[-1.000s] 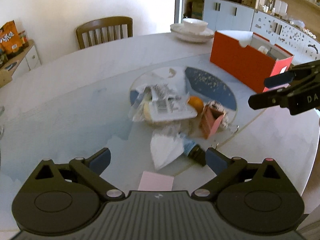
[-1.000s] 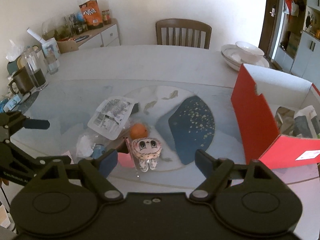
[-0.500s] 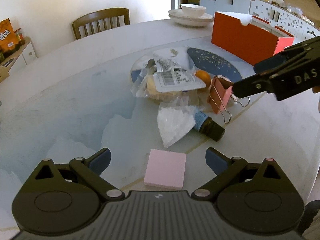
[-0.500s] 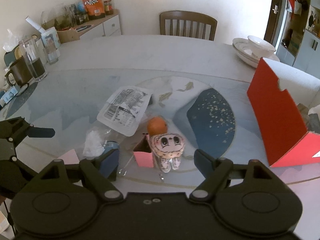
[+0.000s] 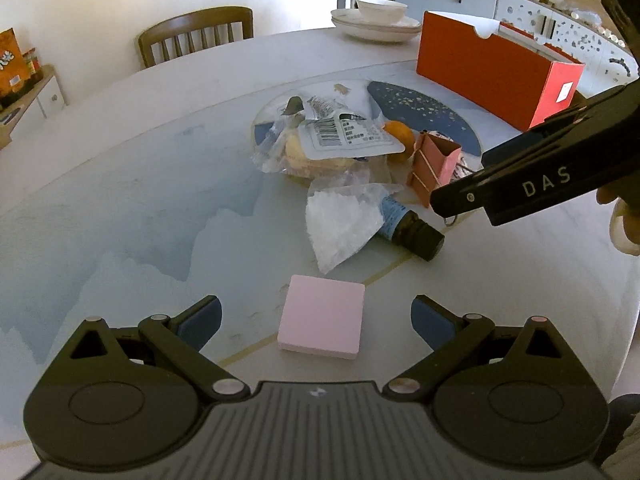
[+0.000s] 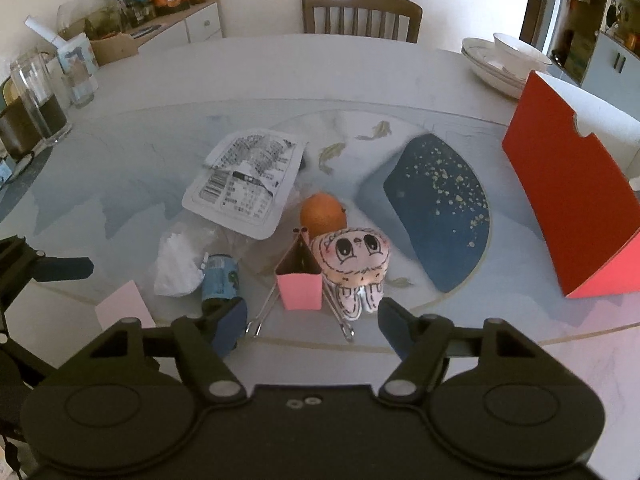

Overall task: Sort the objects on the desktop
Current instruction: 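Grasp the pink sticky-note pad with left tool while right tool grasps pink binder clip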

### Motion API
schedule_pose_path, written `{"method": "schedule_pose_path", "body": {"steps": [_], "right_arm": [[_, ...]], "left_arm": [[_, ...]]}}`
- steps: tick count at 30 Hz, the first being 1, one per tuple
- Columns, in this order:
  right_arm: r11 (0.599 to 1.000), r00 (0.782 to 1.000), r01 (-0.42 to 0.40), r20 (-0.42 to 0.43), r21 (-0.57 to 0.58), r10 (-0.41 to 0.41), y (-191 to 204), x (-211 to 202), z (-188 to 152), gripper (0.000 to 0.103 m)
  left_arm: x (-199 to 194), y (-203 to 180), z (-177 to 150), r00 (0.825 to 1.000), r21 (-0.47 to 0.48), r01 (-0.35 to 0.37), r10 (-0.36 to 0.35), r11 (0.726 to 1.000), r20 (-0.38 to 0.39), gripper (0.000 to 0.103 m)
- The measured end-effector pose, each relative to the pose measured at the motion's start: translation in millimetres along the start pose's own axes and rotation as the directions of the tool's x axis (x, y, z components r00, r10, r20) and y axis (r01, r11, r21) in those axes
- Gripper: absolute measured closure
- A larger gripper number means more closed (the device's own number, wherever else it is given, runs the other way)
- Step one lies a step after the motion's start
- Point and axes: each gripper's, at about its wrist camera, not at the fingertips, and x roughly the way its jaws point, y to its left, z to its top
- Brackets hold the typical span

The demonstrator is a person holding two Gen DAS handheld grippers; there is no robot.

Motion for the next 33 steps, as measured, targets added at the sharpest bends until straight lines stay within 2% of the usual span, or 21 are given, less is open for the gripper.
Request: {"method": "schedule_pose_path", "body": {"steps": [7, 11, 17, 25, 30, 33], "right_arm": [[1.000, 0.999, 0.012, -0.034, -0.017, -0.012, 7, 6, -3, 0.044], [1.000, 0.999, 0.010, -0.034, -0.020, -0.011, 8, 6, -5, 0.043], [1.000, 0.999, 0.007, -0.043, -0.018, -0.007, 8, 9, -5, 0.044], [1.000, 0.999, -0.012, -0.032, -0.011, 0.011, 6, 8, -4, 0.044], [0.999, 0.999, -0.031, -0.044, 0.025, 0.032, 0, 5, -3, 0.044], [0.999, 0.998, -0.034, -0.046, 0.028, 0.035, -2, 2, -3, 0.044]], "left_arm": [[0, 1, -3, 1.000, -0.022, 0.001, -0.001, 1.000, 0.001, 0.003], [-1, 0, -4, 1.000, -0.017, 0.009, -0.009, 1.000, -0.003, 0.006], [2, -4, -5, 1.000, -0.013, 0.003, -0.003, 1.000, -0.014, 0.019], [-1, -7, -3, 1.000, -0.013, -0.003, 0.003, 1.000, -0.008, 0.049], [-2, -6, -1, 1.000, -0.032, -0.009, 0.008, 0.999, -0.010, 0.060], [-1, -5, 1, 1.000, -0.046, -0.003, 0.002, 0.999, -0.013, 0.061]]}}
